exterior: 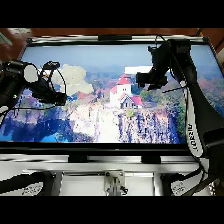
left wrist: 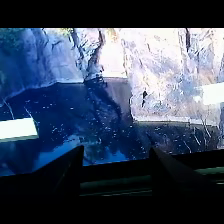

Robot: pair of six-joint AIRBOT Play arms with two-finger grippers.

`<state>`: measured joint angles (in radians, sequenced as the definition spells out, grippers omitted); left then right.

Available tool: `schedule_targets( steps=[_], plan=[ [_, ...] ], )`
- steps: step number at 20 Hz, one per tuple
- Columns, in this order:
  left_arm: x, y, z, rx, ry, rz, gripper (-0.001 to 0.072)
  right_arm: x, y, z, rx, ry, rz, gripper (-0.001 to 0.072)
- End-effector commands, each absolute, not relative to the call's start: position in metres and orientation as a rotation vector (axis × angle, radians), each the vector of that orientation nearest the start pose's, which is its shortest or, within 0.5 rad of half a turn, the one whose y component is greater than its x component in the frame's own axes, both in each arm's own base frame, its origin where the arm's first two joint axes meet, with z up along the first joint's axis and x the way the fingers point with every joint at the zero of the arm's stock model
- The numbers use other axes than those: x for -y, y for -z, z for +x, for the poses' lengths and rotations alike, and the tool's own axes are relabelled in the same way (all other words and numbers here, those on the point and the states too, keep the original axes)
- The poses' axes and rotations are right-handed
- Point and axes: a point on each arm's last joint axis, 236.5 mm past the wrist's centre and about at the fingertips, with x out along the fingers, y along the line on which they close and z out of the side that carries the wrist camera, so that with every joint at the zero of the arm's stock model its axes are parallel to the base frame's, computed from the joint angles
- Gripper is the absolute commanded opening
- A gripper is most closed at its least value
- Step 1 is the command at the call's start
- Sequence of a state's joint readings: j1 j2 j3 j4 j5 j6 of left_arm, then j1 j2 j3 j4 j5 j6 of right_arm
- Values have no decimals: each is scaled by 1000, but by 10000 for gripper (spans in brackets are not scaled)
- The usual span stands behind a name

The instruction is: Fold the shirts.

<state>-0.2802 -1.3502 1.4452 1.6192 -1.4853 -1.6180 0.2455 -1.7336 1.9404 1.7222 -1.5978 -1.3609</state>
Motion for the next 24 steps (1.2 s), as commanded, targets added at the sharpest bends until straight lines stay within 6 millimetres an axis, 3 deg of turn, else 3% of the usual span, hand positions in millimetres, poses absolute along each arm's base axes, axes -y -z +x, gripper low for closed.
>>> schedule_targets(
  steps=[1, 15, 21, 23, 24],
  plan=[
    [93, -62, 364, -1376, 165, 192, 468, -148, -60, 444, -1425, -186, 103, 540],
    [93, -62, 364, -1375, 165, 192, 467, -148, -60, 444, -1425, -186, 103, 541],
    [114, -62, 403, -1229, 195, 131, 474, -145, -63, 464, -1337, -204, 50, 541],
    [117, -62, 433, -1139, 185, 101, 671, -147, -65, 472, -1298, -216, 44, 541],
    [114, -62, 450, -1114, 172, 95, 674, -149, -67, 478, -1269, -222, 45, 540]
  ],
)
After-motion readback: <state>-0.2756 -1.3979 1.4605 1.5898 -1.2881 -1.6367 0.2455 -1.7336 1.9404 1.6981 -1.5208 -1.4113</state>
